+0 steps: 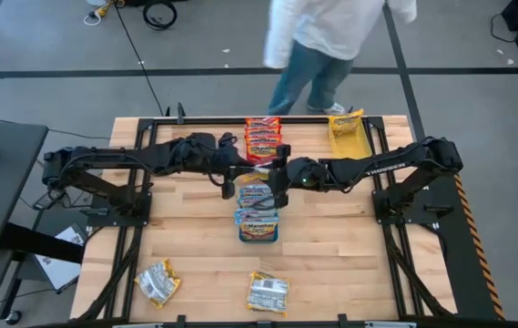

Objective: Sort Maruchan noodles
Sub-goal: Put the yellow noodle pack into the yellow bin

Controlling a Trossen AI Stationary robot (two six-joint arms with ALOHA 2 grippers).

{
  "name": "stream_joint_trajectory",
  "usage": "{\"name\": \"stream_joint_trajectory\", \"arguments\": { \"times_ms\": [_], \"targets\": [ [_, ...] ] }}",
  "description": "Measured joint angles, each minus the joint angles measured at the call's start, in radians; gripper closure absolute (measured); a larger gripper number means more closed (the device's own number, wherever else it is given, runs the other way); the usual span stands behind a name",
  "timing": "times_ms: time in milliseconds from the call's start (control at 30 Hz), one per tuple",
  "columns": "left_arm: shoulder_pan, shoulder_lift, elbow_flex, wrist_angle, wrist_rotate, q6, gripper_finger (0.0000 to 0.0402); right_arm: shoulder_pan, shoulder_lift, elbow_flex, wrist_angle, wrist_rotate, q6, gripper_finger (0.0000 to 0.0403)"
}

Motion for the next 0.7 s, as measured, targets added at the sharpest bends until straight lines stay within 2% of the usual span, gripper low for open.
{"name": "stream_joint_trajectory", "arguments": {
  "times_ms": [100, 233, 333, 433, 533, 700],
  "targets": [
    [0.0, -0.032, 0.003, 0.014, 0.007, 0.001, 0.0312, -0.02, 0.001, -0.001, -0.019, -0.025, 0.037, 0.0274],
    [0.0, -0.086, 0.003, -0.009, 0.009, 0.003, 0.0268, -0.033, -0.004, -0.001, -0.054, -0.036, 0.066, 0.0276],
    [-0.001, -0.179, 0.003, -0.084, 0.017, 0.004, 0.0247, -0.043, -0.044, -0.001, -0.146, -0.009, 0.09, 0.0276],
    [-0.017, -0.287, 0.003, -0.207, 0.021, 0.007, 0.024, -0.062, -0.138, -0.001, -0.322, 0.062, 0.115, 0.0276],
    [-0.059, -0.374, -0.004, -0.305, 0.022, 0.025, 0.0243, -0.11, -0.27, 0.0, -0.53, 0.087, 0.162, 0.0276],
    [-0.15, -0.453, -0.112, -0.249, 0.024, 0.043, 0.0248, -0.268, -0.478, -0.011, -0.95, 0.097, 0.234, 0.0276]
  ]
}}
